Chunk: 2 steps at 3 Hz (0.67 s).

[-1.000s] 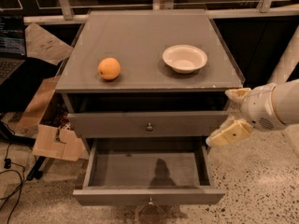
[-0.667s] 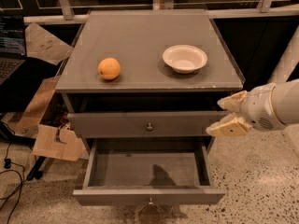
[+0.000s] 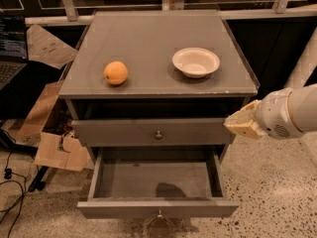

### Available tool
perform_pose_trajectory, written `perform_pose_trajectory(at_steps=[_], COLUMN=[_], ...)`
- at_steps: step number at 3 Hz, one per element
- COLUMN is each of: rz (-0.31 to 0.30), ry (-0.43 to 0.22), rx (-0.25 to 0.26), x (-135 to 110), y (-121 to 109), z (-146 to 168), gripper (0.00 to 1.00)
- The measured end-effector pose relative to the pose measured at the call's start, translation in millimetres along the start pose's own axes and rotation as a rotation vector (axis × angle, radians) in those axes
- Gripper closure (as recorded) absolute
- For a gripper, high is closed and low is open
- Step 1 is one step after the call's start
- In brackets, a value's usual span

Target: Close middle drawer

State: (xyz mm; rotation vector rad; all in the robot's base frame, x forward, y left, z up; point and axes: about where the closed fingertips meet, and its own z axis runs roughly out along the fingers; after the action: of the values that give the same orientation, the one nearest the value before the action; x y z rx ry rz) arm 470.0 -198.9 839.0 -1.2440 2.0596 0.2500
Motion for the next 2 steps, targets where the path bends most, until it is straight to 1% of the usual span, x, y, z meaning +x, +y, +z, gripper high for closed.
perform_pose_trajectory(at_steps=[1,2], rz=[0.006,0.061], ry=[-0.009,-0.054], rx=[0.006,0.029], x=[3,30], y=[2,13], z=[1,17], gripper=[1.0,1.0])
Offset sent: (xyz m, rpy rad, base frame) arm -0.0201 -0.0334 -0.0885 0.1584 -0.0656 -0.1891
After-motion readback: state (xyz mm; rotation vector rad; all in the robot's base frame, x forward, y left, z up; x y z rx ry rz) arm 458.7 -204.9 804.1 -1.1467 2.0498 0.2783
